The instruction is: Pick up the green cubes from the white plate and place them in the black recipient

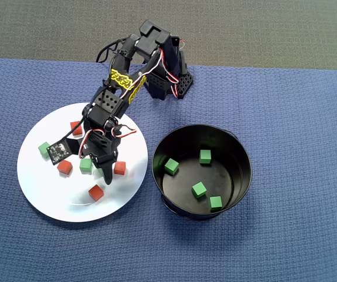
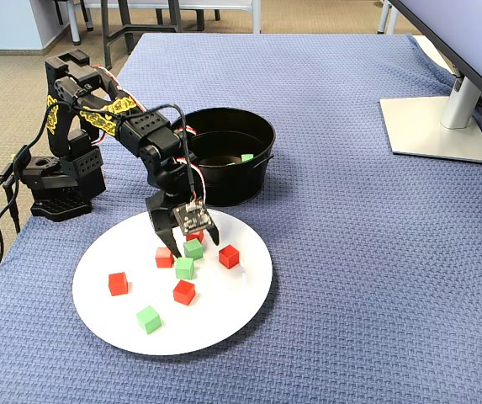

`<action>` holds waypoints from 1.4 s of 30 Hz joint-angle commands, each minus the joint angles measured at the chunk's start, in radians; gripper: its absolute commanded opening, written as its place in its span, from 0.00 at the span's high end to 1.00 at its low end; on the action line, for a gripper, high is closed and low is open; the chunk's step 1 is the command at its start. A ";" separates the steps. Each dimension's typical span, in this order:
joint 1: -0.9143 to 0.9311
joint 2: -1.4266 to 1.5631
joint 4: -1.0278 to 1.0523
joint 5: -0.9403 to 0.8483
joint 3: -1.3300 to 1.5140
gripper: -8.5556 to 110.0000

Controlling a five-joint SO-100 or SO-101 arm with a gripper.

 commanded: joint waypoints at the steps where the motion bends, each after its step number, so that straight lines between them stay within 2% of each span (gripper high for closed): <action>1: -0.003 0.012 -0.025 0.014 -0.063 0.73; 7: -0.008 0.018 -0.023 0.006 -0.049 0.79; 10: -0.009 0.023 -0.020 0.020 -0.054 0.93; 18: -0.009 0.071 0.009 0.115 -0.094 0.93; 22: 0.018 0.256 0.077 0.247 -0.097 0.93; 27: 0.011 0.512 0.256 0.453 -0.150 0.93; 30: -0.086 0.635 0.400 0.549 -0.213 0.93; 33: -0.272 0.692 0.477 0.607 -0.235 0.93; 37: -0.535 0.681 0.451 0.729 -0.193 0.93; 42: -0.781 0.604 0.399 0.857 -0.144 0.93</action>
